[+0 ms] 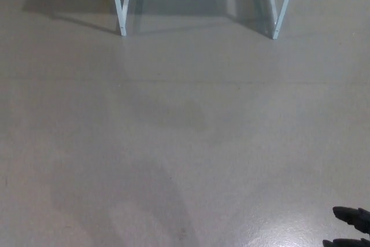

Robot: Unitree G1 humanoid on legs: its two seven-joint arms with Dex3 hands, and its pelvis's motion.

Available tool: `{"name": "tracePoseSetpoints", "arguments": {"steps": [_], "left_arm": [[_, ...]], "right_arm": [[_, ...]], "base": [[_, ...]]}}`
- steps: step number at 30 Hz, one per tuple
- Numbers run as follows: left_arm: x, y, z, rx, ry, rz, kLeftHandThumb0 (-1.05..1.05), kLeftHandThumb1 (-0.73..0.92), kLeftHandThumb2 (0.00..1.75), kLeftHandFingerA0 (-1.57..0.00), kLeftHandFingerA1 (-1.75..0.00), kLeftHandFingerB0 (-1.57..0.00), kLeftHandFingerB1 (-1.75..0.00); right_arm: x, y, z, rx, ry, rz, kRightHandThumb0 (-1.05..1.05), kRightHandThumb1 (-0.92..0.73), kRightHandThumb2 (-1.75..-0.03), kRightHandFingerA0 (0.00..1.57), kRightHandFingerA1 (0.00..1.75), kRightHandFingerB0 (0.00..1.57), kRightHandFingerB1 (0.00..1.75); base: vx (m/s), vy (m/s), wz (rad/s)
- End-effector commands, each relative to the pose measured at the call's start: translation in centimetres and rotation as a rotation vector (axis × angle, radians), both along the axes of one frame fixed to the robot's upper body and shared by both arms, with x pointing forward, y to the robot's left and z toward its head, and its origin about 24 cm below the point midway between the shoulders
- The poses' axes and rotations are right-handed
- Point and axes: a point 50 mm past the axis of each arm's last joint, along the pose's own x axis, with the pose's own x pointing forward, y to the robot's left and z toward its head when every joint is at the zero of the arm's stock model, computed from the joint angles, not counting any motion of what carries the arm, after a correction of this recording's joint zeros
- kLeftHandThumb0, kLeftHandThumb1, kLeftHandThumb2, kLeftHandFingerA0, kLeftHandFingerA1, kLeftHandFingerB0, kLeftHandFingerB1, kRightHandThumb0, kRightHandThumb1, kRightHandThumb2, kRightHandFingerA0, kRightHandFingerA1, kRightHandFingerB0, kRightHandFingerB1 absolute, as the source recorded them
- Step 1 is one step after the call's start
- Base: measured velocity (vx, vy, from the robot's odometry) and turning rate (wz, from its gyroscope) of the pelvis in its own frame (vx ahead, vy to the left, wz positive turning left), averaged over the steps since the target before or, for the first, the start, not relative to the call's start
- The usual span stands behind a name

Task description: The robot walk towards a table in front and pick up a black pencil case on the left hand side and put the pencil case into a small container on the right hand side

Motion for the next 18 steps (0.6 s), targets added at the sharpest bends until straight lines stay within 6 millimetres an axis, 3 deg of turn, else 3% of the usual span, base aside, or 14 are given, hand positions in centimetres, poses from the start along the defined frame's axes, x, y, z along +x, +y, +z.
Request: {"name": "tracePoseSetpoints", "arguments": {"steps": [1,9,10,18], "left_arm": [[-1.8,0.0,-0.2,-0.035,0.012,-0.029,-0.09,0.68,0.61,-0.26,-0.34,-0.19,-0.29],[-3.7,-0.1,-1.0,-0.039,0.054,-0.031,-0.09,0.69,0.61,-0.26,-0.35,-0.21,-0.29],[-3.9,-0.1,-1.0,-0.039,0.060,-0.032,-0.09,0.68,0.61,-0.26,-0.35,-0.20,-0.29],[-5.7,-0.1,-1.5,0.022,0.097,-0.103,-0.14,0.65,0.61,-0.29,-0.35,-0.23,-0.31]], "right_arm": [[-2.1,-0.9,-0.3,-0.003,0.003,0.006,-0.36,-0.44,-0.68,0.53,0.52,0.36,0.45],[-4.0,-1.0,-1.1,-0.007,0.046,0.001,-0.38,-0.44,-0.69,0.54,0.52,0.36,0.45],[-4.3,-1.0,-1.1,-0.002,0.050,0.001,-0.28,-0.53,-0.56,0.57,0.44,0.39,0.37],[-6.0,-1.2,-1.6,-0.017,0.087,0.032,-0.28,-0.54,-0.56,0.57,0.43,0.41,0.37]], "base": [[0.00,0.000,0.00],[0.00,0.000,0.00],[0.00,0.000,0.00],[0.00,0.000,0.00]]}}
